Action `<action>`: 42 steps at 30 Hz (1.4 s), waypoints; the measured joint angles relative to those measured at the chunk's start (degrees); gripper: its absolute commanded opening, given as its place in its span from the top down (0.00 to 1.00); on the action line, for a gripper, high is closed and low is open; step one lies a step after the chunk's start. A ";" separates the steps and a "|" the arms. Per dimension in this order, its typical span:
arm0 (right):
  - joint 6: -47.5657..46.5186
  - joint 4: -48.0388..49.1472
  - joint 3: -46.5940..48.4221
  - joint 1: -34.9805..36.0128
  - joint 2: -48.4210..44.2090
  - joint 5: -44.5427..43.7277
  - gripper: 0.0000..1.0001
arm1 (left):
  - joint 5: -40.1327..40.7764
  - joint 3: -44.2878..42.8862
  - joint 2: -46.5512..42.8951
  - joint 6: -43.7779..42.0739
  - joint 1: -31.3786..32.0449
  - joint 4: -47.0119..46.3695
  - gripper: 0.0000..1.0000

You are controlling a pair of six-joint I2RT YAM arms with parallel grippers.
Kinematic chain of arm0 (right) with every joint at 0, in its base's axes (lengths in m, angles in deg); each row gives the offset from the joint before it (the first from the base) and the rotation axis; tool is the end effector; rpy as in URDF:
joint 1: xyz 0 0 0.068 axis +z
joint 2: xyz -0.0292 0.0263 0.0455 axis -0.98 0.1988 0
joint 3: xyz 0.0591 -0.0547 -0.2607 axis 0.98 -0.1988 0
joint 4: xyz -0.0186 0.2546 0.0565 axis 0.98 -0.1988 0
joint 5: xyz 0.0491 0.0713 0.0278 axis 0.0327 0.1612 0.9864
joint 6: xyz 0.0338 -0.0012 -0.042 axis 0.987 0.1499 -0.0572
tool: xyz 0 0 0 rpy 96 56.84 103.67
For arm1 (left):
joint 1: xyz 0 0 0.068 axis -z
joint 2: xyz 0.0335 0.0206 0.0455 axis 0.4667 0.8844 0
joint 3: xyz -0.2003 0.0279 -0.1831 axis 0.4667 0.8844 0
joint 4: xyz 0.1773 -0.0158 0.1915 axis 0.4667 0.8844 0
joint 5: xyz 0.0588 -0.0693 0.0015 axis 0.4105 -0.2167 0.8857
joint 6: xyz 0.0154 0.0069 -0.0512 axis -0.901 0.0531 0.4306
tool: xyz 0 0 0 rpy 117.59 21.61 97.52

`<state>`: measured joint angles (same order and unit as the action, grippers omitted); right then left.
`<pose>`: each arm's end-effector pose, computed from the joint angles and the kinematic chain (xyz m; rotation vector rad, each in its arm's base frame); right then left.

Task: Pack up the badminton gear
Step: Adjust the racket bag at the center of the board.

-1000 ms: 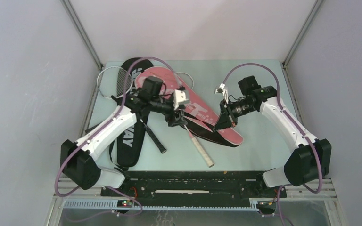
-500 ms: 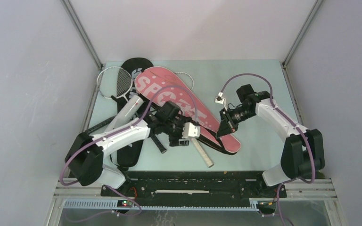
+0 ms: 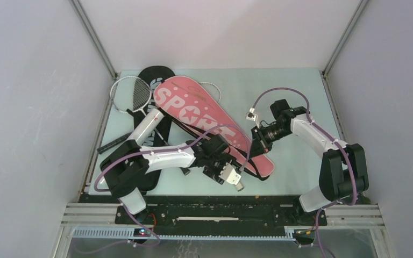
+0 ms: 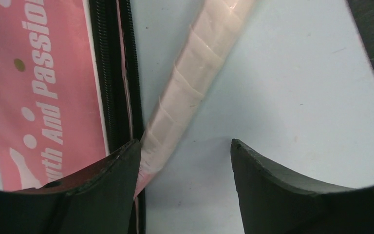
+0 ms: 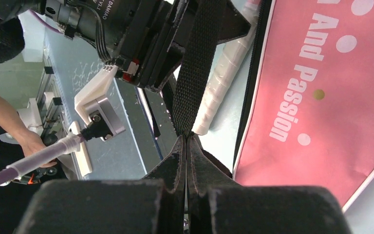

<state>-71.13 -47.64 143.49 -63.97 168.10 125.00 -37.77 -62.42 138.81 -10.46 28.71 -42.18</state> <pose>0.2518 0.0956 0.2330 -1.0520 2.3548 1.3171 0.1674 -0.2709 0.1666 2.3301 1.1917 -0.3126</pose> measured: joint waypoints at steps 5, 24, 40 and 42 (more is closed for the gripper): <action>-0.07 0.24 -0.74 -0.26 0.00 0.00 1.00 | 2.54 -2.16 2.34 -3.08 0.15 -0.17 0.36; -5.62 -4.68 -0.79 -0.28 -0.98 0.50 1.00 | 10.01 -4.13 7.10 3.06 0.61 -10.21 0.91; -8.02 -4.81 -1.18 -0.20 -2.23 -1.22 1.00 | 10.99 -1.73 3.28 12.11 -0.66 -18.08 1.00; -8.41 -4.74 -1.18 -0.04 -2.23 -1.31 1.00 | 12.04 -1.68 3.21 13.07 -0.66 -19.91 1.00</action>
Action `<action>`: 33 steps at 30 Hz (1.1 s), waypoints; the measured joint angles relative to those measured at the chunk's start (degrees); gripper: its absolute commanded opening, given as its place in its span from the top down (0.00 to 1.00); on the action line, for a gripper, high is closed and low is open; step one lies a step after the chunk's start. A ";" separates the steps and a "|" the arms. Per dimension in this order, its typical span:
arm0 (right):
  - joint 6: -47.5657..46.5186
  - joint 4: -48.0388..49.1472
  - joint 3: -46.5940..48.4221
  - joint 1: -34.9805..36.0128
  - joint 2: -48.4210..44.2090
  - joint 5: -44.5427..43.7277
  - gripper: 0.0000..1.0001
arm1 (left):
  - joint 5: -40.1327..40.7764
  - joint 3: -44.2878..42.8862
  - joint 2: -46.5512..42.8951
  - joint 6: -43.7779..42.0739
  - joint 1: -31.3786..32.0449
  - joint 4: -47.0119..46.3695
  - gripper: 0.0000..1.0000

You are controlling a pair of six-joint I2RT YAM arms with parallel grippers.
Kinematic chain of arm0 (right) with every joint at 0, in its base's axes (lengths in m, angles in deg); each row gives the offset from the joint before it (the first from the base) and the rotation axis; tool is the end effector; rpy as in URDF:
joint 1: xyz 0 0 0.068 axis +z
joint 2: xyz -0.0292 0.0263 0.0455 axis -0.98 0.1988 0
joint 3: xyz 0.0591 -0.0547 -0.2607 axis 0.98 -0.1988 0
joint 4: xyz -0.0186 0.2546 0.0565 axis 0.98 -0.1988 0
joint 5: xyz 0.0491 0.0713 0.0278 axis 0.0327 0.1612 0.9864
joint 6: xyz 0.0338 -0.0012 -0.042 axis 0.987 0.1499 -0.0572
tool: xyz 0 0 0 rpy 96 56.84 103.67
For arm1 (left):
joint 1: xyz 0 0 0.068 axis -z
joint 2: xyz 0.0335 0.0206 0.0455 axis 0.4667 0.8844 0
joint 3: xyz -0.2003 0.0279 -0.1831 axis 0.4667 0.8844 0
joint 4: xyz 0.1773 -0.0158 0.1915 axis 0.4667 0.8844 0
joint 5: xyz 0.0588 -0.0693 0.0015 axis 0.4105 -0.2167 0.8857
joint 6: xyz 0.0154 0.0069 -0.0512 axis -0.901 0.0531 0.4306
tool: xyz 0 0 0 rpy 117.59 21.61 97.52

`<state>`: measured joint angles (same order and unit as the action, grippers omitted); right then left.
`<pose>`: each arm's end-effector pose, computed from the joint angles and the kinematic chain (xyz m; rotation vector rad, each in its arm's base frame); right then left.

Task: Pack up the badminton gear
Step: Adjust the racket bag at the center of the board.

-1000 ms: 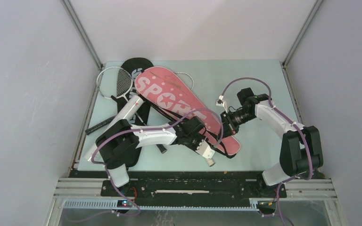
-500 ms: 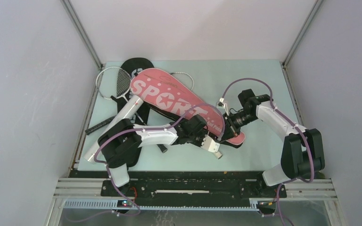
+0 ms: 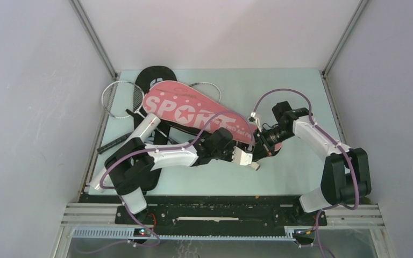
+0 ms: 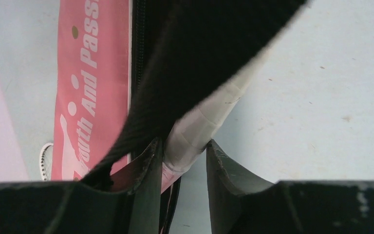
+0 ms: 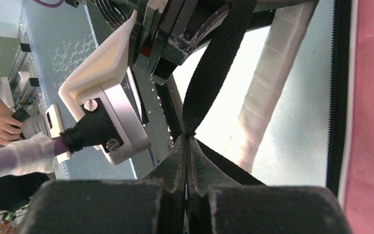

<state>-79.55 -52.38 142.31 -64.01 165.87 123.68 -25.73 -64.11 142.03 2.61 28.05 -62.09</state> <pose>0.2372 0.0911 0.2355 -1.1875 2.3049 1.2743 0.1991 -0.2979 0.1790 1.9058 1.3410 -0.1090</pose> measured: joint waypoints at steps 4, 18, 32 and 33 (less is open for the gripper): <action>-1.68 0.24 0.04 0.55 0.00 -0.04 1.00 | 2.67 0.57 0.04 1.46 0.04 -4.02 1.00; -4.61 2.99 1.60 -0.68 1.40 -5.95 1.00 | 15.89 1.40 6.80 1.38 1.42 -21.33 0.58; -4.63 1.95 2.71 -2.38 3.43 -10.60 1.00 | 26.47 1.64 12.44 -2.12 1.18 -33.33 0.21; -4.04 0.79 2.69 -2.45 3.43 -10.03 1.00 | 27.06 1.92 11.89 -1.55 0.59 -32.57 0.19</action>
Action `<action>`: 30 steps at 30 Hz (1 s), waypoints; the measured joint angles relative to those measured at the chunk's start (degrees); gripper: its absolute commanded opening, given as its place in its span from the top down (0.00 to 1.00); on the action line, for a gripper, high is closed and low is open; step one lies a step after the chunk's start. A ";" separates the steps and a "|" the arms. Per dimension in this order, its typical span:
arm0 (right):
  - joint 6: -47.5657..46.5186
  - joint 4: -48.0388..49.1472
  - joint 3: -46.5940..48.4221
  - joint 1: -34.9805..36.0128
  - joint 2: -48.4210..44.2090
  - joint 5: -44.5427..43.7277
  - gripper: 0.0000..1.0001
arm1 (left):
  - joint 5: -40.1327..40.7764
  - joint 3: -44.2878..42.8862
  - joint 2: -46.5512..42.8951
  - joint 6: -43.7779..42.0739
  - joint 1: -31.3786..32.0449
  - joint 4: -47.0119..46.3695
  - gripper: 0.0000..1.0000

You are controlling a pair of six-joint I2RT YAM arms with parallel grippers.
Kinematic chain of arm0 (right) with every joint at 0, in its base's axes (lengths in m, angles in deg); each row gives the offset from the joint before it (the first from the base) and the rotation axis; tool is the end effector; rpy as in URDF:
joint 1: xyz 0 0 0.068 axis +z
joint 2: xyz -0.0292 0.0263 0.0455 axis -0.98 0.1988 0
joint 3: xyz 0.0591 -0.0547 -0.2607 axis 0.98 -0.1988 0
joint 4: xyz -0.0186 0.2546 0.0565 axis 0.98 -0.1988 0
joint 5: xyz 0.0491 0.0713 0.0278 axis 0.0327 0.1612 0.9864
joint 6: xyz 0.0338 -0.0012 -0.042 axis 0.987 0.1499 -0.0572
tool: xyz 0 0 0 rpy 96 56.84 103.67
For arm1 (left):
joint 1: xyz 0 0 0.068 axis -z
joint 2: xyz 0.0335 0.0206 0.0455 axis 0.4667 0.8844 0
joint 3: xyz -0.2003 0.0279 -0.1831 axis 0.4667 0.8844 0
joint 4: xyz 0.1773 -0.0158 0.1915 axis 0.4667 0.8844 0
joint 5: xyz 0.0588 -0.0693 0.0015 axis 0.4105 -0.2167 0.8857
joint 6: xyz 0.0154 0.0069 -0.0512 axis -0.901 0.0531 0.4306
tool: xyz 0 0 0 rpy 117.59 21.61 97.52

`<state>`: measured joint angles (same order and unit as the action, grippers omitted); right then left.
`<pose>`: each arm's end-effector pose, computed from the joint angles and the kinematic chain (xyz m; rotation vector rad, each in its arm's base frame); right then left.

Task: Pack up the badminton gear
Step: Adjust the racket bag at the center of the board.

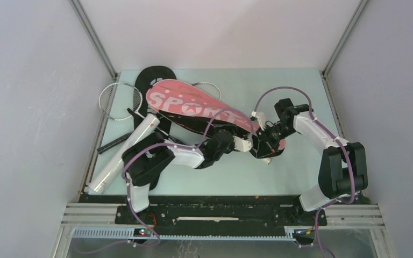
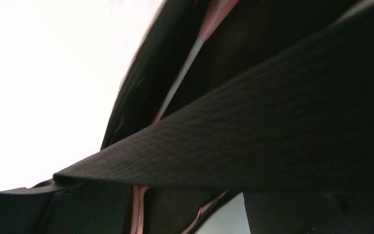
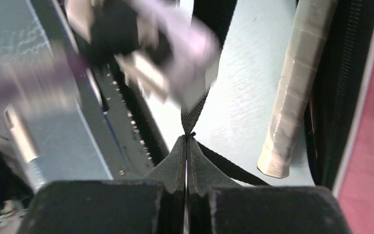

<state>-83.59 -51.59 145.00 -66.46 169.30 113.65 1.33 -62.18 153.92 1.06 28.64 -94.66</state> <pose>0.2570 0.0802 0.2285 -1.2550 2.3782 1.0227 0.2292 -0.3203 0.1470 1.4658 1.3378 0.3754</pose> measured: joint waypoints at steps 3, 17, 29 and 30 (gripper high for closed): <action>1.88 -2.34 -0.02 0.00 -0.02 0.98 1.00 | -0.37 1.99 -4.46 2.99 -2.23 6.08 0.15; 7.56 -3.13 -0.04 0.76 2.19 -0.55 1.00 | -21.73 6.40 -18.64 5.20 -1.09 36.89 0.10; 6.58 -3.13 -2.62 10.21 9.01 -7.13 0.80 | -32.09 6.75 -23.96 1.25 -1.11 55.28 0.06; 6.62 -3.13 -2.91 10.88 9.14 -7.76 0.73 | -32.41 6.75 -24.52 1.22 -1.11 56.15 0.06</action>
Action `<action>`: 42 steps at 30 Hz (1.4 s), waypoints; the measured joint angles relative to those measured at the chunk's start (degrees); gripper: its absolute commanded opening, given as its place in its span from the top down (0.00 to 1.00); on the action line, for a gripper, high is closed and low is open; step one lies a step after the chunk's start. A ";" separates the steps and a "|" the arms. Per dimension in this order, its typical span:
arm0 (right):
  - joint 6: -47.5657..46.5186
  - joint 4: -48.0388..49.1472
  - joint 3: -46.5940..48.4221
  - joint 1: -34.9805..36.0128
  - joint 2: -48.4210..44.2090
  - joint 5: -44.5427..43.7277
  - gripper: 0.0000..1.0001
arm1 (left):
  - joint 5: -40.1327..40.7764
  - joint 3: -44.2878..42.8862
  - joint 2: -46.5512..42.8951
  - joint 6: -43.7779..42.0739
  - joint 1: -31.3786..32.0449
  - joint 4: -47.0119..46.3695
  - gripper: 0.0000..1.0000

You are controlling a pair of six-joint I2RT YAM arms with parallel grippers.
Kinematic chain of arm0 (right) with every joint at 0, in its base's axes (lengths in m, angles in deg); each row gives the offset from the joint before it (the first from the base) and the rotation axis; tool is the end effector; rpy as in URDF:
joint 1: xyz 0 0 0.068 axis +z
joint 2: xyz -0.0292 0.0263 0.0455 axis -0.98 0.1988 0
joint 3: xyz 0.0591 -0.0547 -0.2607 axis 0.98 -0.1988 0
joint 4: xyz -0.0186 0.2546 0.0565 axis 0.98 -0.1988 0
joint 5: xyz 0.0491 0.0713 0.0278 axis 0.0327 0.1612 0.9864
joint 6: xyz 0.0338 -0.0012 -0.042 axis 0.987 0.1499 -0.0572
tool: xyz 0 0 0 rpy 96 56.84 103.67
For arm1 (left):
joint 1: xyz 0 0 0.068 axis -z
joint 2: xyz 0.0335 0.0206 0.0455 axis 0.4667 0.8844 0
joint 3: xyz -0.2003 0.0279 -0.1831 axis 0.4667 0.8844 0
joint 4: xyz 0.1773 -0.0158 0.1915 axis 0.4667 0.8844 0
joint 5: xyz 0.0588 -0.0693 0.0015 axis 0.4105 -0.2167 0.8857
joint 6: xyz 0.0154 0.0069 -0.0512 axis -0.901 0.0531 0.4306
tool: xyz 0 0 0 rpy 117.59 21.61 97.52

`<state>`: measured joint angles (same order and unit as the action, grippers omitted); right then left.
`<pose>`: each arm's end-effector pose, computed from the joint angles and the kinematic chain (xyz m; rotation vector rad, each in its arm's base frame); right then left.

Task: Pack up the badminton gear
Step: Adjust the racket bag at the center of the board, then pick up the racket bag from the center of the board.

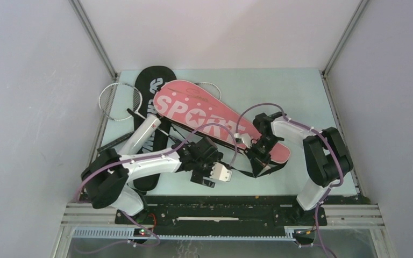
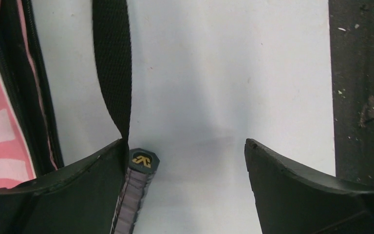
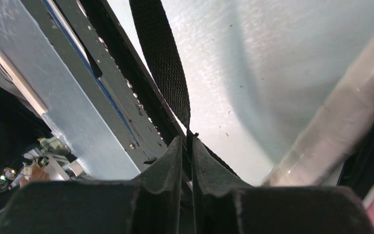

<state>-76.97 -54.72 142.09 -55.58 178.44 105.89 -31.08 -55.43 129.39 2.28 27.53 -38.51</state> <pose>0.2381 0.1236 0.1741 1.3183 -2.5562 -0.9638 0.1533 -0.2318 0.1745 2.1869 1.5283 -0.2288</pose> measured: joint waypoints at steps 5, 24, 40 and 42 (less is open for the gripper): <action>0.28 0.44 -2.43 3.50 0.59 -4.35 0.41 | -0.09 0.00 -3.65 -0.35 -0.55 3.21 0.05; 7.56 14.23 -7.61 4.68 -18.21 -21.00 0.06 | -7.23 -3.69 -10.67 1.90 -13.33 6.38 0.05; 8.17 27.39 -15.80 13.25 -17.59 -42.25 0.27 | -10.82 -4.00 -11.45 4.15 -17.18 5.73 0.02; 8.13 28.46 -15.89 13.60 -16.87 -44.24 0.34 | -10.86 -4.00 -11.45 4.44 -17.92 5.22 0.00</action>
<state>-68.84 -26.26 126.20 -41.98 161.56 61.65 -41.94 -59.43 117.94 6.72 9.61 -33.29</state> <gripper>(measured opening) 0.743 0.973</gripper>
